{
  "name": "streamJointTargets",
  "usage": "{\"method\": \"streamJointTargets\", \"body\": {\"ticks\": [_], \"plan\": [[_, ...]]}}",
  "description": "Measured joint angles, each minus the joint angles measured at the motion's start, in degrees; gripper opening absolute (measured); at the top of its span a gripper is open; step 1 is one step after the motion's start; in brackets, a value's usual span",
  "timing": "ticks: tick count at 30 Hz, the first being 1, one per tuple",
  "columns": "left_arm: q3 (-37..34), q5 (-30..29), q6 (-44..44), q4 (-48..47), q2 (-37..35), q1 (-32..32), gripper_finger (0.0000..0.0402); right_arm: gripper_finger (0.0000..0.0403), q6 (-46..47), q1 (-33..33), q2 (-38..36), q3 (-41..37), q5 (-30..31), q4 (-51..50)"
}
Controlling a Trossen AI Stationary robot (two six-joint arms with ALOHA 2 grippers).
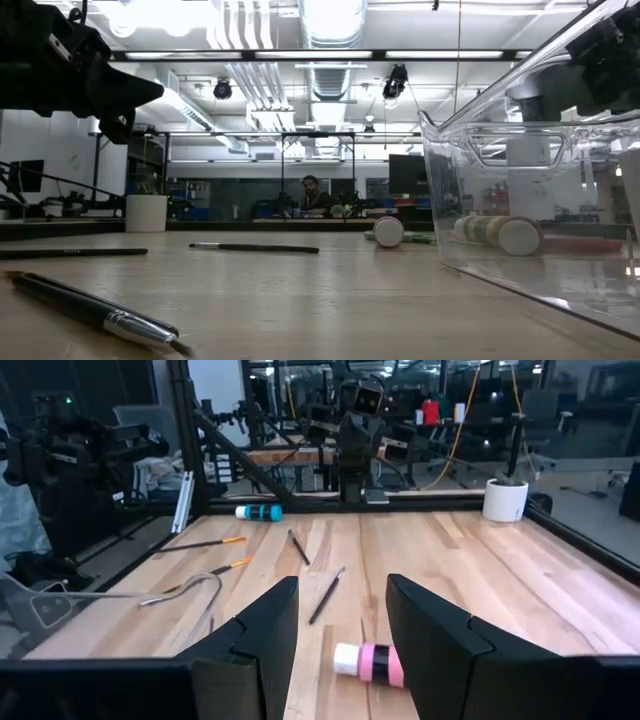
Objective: Pick & Place Paint Supplies
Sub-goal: Put the yellow paint bottle into the white bin
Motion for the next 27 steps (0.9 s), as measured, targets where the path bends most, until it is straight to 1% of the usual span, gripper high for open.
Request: {"method": "streamJointTargets", "body": {"ticks": [3,10,18,22,24,27], "plan": [[0.0,-0.01,0.0,0.01,-0.01,0.01,0.0,0.0152,2.06,0.02,0.0,0.0,-0.02,-0.33],[-0.01,0.0,0.0,0.0,-0.01,0.01,0.0,0.0152,10.29,0.01,0.02,0.0,0.0,-0.94],[0.0,0.0,0.0,0.0,-0.01,0.01,0.0,0.0152,9.79,0.0,0.07,0.0,0.04,-1.05],[-0.01,0.0,0.0,0.01,0.0,0.02,0.0,0.0152,11.33,0.01,0.07,0.0,0.13,-1.07],[-0.01,0.0,0.0,0.01,0.0,0.01,0.0,0.0152,9.7,0.02,0.07,0.0,0.2,-1.05],[-0.01,0.0,0.0,0.01,0.0,0.0,0.0,0.0152,3.46,0.0,0.07,0.0,0.2,-1.06]]}}
